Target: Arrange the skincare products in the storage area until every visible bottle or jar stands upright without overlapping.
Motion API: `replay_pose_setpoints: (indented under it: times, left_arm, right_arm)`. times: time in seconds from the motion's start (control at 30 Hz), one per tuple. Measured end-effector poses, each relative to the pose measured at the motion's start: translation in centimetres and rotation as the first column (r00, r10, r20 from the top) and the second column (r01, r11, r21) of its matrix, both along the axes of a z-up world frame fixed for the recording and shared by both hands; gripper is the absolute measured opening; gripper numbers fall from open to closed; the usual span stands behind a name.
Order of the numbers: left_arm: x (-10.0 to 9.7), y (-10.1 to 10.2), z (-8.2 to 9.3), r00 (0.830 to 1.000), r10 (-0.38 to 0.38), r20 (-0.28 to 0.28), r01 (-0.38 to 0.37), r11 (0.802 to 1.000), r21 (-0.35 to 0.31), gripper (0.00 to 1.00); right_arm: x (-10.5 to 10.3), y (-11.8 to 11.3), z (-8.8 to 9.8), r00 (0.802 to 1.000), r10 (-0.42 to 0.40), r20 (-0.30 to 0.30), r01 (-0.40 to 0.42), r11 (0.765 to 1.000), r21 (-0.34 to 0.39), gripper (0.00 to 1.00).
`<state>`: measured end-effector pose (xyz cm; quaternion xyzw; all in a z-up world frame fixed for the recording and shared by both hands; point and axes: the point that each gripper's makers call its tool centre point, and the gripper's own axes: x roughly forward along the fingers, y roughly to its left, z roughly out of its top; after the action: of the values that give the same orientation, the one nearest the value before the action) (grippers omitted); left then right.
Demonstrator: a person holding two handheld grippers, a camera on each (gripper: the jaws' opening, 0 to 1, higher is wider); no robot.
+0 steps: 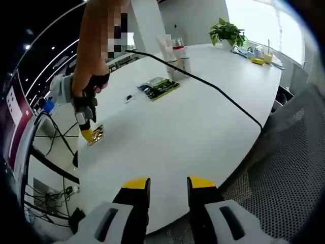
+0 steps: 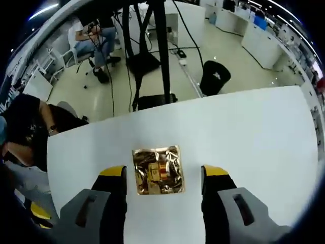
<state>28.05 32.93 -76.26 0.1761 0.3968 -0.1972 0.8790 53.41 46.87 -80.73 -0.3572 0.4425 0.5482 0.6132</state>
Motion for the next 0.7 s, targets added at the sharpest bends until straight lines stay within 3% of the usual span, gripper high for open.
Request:
replay_pose_setpoints:
  times: [0.07, 0.17, 0.33, 0.5, 0.7]
  left_arm:
    - [0.0, 0.0, 0.0, 1.000, -0.002, 0.000, 0.002, 1.000, 0.001, 0.30]
    - [0.1, 0.0, 0.2, 1.000, 0.003, 0.009, -0.003, 1.000, -0.007, 0.29]
    - [0.2, 0.0, 0.3, 1.000, 0.000, 0.019, 0.000, 1.000, -0.006, 0.29]
    - [0.1, -0.2, 0.4, 1.000, -0.009, 0.022, 0.009, 1.000, -0.011, 0.28]
    - [0.2, -0.4, 0.6, 0.999, -0.013, 0.033, 0.014, 1.000, -0.022, 0.27]
  right_arm:
    - [-0.1, -0.4, -0.3, 1.000, 0.022, 0.013, -0.021, 0.999, -0.040, 0.57]
    - [1.5, 0.0, -1.2, 0.998, 0.053, 0.046, -0.049, 0.996, -0.077, 0.52]
    - [0.1, -0.4, -0.8, 0.999, 0.038, 0.030, -0.035, 0.995, -0.088, 0.49]
    - [-0.9, -1.0, -0.8, 0.992, 0.122, 0.020, -0.118, 0.982, -0.146, 0.39]
    - [-0.7, -1.2, -0.8, 0.992, 0.123, 0.020, -0.118, 0.979, -0.163, 0.36]
